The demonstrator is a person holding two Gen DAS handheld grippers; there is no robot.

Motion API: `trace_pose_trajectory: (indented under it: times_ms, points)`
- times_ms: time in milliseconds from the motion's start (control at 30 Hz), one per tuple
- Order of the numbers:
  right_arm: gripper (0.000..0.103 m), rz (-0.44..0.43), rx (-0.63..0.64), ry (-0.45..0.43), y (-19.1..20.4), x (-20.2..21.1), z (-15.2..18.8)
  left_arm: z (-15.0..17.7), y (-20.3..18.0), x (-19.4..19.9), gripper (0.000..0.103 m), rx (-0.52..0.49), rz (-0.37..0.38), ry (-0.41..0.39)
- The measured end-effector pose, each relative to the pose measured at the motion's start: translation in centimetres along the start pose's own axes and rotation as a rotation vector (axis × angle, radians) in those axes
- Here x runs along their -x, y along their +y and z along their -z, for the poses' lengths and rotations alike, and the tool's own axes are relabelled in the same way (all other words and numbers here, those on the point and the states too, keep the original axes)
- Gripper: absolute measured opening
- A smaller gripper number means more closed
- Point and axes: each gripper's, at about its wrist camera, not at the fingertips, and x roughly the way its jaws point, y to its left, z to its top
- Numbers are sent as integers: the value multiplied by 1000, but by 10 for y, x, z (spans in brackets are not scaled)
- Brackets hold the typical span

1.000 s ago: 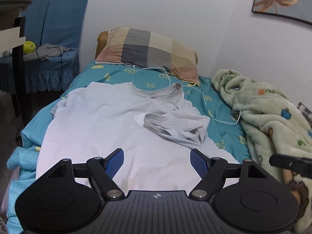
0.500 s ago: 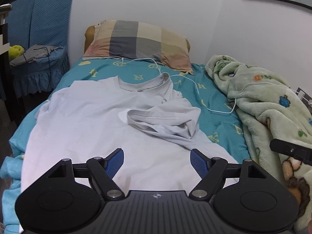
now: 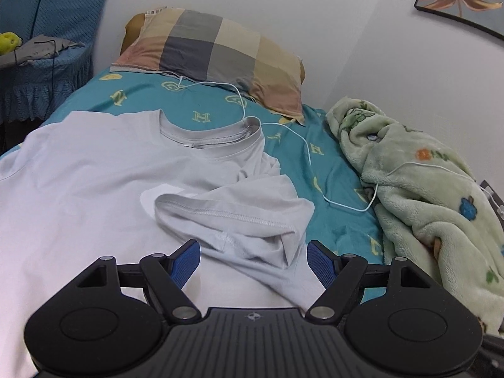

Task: Fold clothes
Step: 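Grasp the T-shirt hem edge with the left tool and lift it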

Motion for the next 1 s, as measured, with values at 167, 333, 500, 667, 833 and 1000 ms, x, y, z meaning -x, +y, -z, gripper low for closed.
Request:
trace_pose_trajectory:
  times_ms: [167, 333, 500, 667, 833, 1000]
  points:
    - [3, 15, 0, 21, 0, -14, 3, -14, -1, -29, 76, -4, 22, 22]
    - [3, 26, -7, 28, -1, -22, 3, -23, 6, -46, 75, 29, 55, 30]
    - [3, 30, -30, 28, -6, -27, 1, -30, 23, -57, 74, 133, 109, 44]
    - [3, 34, -41, 35, -8, -30, 1, -30, 37, -74, 74, 204, 126, 83]
    - [3, 35, -40, 40, -9, -32, 2, -23, 35, -95, 73, 288, 193, 130]
    - [3, 32, -37, 46, -7, -34, 2, -17, 21, -121, 70, 331, 227, 180]
